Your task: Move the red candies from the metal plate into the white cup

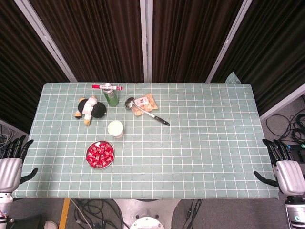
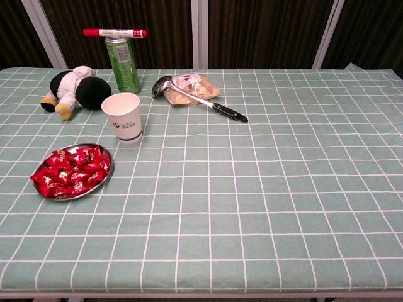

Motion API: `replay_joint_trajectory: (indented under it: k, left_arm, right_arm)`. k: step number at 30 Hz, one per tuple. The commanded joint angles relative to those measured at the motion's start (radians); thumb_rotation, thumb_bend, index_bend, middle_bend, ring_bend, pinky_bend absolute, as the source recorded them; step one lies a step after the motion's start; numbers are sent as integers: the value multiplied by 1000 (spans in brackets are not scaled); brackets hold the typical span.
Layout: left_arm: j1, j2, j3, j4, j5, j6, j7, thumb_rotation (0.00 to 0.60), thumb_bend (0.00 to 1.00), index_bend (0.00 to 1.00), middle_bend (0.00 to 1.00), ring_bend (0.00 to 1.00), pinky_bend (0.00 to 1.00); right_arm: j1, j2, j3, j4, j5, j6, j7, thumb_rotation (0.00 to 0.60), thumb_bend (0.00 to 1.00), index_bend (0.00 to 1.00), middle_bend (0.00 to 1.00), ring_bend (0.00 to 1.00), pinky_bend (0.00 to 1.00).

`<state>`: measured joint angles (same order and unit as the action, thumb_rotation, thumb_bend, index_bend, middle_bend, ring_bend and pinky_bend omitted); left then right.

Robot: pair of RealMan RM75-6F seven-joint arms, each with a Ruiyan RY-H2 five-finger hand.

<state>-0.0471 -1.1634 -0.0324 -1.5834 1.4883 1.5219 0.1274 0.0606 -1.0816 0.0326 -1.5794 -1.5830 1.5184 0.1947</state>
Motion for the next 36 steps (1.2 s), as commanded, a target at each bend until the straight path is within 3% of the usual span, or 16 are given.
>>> replay_joint_trajectory:
  k: [1, 20, 25, 28, 36]
  left_arm:
    - [1, 0, 1, -1, 0, 1, -2, 600, 212, 165, 81, 62, 122]
    - [-30, 23, 10, -6, 33, -47, -23, 600, 212, 165, 81, 62, 122]
    - [-107, 37, 12, 15, 91, -132, -29, 600, 212, 210, 103, 63, 124]
    - [-168, 33, 9, 36, 129, -193, -43, 600, 212, 242, 173, 89, 149]
    - [-343, -15, 29, 124, 227, -382, -168, 600, 221, 270, 195, 110, 219]
  right_arm:
    - [0, 1, 0, -1, -3, 3, 0, 600, 78, 0, 106, 0, 0]
    - [-5, 13, 1, -8, -10, 19, -6, 600, 78, 0, 106, 0, 0]
    - [2, 16, 1, -15, -16, 10, -15, 600, 78, 0, 106, 0, 0]
    - [5, 16, 1, -18, -15, 6, -19, 600, 78, 0, 106, 0, 0]
    - [4, 23, 3, -30, -5, 4, -37, 600, 78, 0, 106, 0, 0]
